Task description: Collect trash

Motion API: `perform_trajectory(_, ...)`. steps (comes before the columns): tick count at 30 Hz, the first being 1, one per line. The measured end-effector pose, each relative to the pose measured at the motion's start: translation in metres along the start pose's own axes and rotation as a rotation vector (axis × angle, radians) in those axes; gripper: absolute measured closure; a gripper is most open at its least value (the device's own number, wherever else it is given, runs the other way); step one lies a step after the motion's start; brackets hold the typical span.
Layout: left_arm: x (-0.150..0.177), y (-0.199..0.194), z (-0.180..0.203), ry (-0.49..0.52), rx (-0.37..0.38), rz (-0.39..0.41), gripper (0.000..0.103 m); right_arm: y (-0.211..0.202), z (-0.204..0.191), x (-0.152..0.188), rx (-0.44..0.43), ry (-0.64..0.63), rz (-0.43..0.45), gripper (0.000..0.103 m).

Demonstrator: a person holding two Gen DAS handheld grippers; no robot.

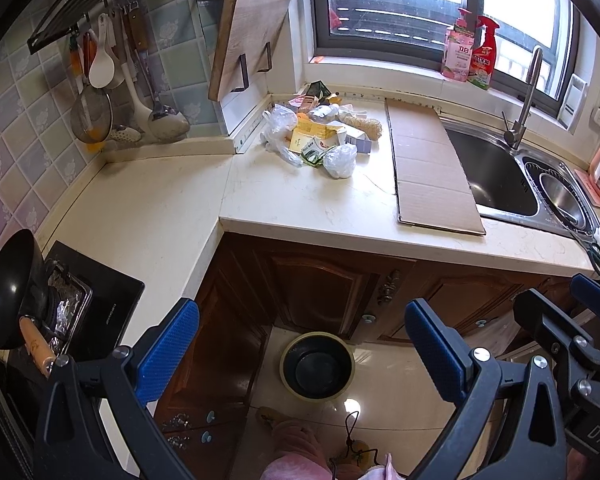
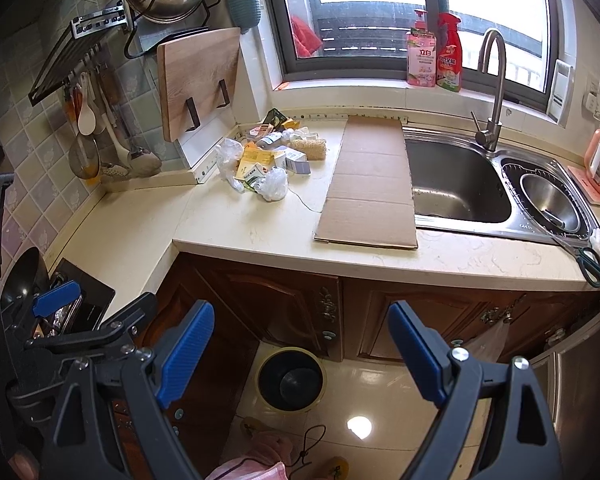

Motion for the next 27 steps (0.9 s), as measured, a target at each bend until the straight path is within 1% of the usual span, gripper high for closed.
perform_trajectory(4,0.005,-0.002,0.006,-0.005,-0.005,-0.005,0.001,-0.001,0.002,0.002,-0.002,-0.012,-0.003,0.013)
perform_trajectory(12,0.004,-0.001,0.012,-0.007,-0.014,-0.01,0.001,0.001,0.007,0.005,-0.005,-0.028,-0.013,0.013)
perform_trajectory(16,0.002,0.001,0.014,-0.003,-0.012,-0.014,0.001,0.007,0.006,0.001,-0.007,-0.029,-0.019,0.013)
perform_trajectory(21,-0.019,0.009,0.008,0.008,-0.008,-0.004,0.001,0.017,0.005,-0.015,-0.007,-0.03,-0.016,0.013)
perform_trajectory(27,-0.066,0.04,-0.015,0.004,-0.011,0.002,0.001,0.043,0.003,-0.049,-0.005,0.001,-0.024,0.013)
Point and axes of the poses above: each gripper's, at about its wrist camera, not at the fingertips, and y roughly the way its jaws point, z to its right, x to its underside, the point moved 9 cm from there along y, roughly the way its jaws point, and after that the axes turned 1 degree about -z, right-handed, at the moved point
